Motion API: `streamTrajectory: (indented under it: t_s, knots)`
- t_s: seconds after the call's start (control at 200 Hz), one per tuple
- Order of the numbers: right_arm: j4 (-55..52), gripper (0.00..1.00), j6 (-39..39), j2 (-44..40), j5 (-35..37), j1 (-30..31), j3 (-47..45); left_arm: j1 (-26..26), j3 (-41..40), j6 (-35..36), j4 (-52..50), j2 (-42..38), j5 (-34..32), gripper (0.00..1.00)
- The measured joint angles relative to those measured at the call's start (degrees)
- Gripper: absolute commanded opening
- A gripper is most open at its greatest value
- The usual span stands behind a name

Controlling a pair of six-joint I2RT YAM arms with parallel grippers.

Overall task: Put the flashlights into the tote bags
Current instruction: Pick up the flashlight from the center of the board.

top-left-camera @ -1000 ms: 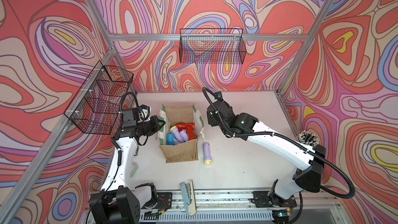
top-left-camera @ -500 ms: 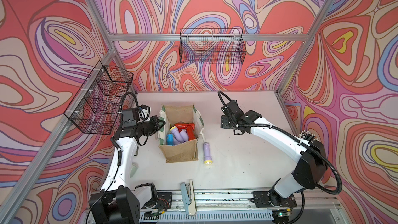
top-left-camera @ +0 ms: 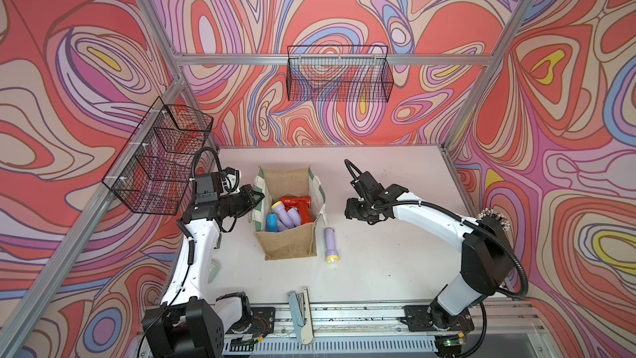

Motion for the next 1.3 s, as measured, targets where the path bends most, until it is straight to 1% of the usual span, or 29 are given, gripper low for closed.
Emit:
streamTrajectory:
  t_s: [0.135,0.285,0.531,0.656,0.926,1.302]
  knots:
    - [1.9,0.64,1.6,1.9,-4.0,0.1,-2.3,0.0,0.0,0.0,0.0,0.0,0.0,0.0]
    - [3.9,0.64,3.1,2.1,-6.6,1.0,-3.8,0.0,0.0,0.0,0.0,0.0,0.0,0.0]
    - [6.5,0.64,4.1,6.5,-9.2,5.3,-3.1,0.0,0.0,0.0,0.0,0.0,-0.1,0.0]
    - [5.8,0.65,4.0,9.2,-9.2,7.0,-1.7,0.0,0.0,0.0,0.0,0.0,-0.2,0.0]
    - [3.5,0.65,2.8,11.3,-8.0,9.1,2.7,0.0,0.0,0.0,0.0,0.0,-0.2,0.0]
    - [-3.2,0.65,0.3,18.1,-2.3,12.1,8.9,0.0,-0.1,-0.1,0.0,0.0,-0.4,0.0]
